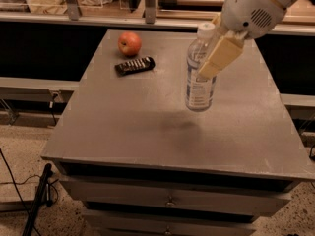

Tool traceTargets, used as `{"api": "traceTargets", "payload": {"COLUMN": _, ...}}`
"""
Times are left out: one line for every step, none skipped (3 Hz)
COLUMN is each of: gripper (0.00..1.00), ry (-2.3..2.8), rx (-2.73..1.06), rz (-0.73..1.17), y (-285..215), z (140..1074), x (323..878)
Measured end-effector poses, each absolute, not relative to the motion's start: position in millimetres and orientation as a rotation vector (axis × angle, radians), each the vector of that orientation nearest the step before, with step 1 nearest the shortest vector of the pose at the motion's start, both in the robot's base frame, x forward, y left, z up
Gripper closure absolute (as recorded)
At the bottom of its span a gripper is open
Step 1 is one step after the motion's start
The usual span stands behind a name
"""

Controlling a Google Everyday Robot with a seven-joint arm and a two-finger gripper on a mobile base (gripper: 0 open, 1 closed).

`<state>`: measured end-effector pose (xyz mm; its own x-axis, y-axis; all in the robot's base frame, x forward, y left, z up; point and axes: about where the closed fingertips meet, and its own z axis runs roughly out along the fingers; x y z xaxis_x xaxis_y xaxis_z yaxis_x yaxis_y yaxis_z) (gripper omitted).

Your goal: Pick blue plastic bottle

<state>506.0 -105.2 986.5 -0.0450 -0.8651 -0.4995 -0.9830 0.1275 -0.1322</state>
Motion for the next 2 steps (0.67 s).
{"api": "traceTargets", "payload": {"gripper": 1.0, "ry": 1.886, "rx": -1.848, "rz": 0.236, "y": -72.8, "z": 1020.9, "x": 500.4}}
{"api": "traceTargets", "payload": {"gripper": 1.0, "ry": 1.886, "rx": -1.848, "rz": 0.236, "y": -72.8, "z": 1020.9, "x": 500.4}}
